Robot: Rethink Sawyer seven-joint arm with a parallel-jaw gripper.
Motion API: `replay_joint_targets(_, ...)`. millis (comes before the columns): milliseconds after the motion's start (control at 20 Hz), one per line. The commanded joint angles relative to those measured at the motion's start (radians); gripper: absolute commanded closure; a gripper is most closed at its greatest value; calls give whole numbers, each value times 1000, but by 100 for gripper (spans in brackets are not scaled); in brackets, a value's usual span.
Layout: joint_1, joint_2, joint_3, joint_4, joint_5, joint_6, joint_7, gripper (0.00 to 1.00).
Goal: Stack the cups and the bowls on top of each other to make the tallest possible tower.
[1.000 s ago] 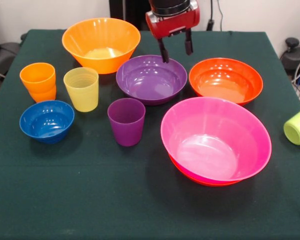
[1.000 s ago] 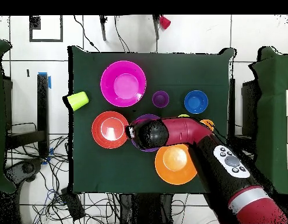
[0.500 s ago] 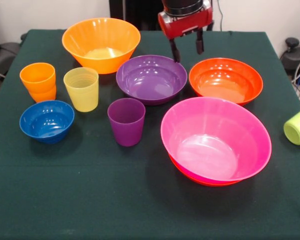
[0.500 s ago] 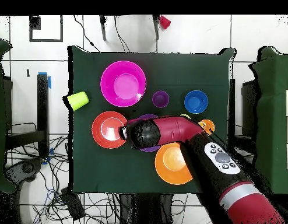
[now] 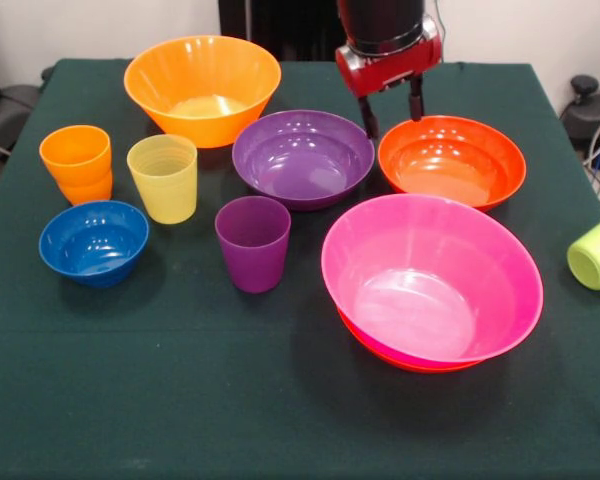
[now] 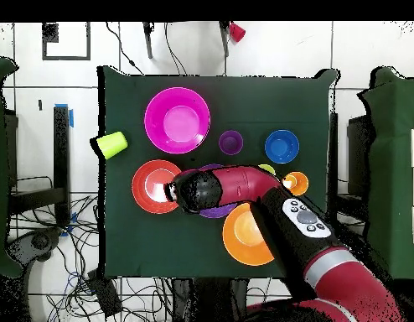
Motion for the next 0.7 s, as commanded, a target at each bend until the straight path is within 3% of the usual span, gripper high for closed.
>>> replay_joint_targets(50, 14, 114, -31, -101, -49, -11, 0, 0)
replay_joint_targets(500, 11, 185, -10, -234, -38, 90, -79, 0)
replay_joint_targets(700, -2, 205, -3, -244, -32, 72, -71, 0)
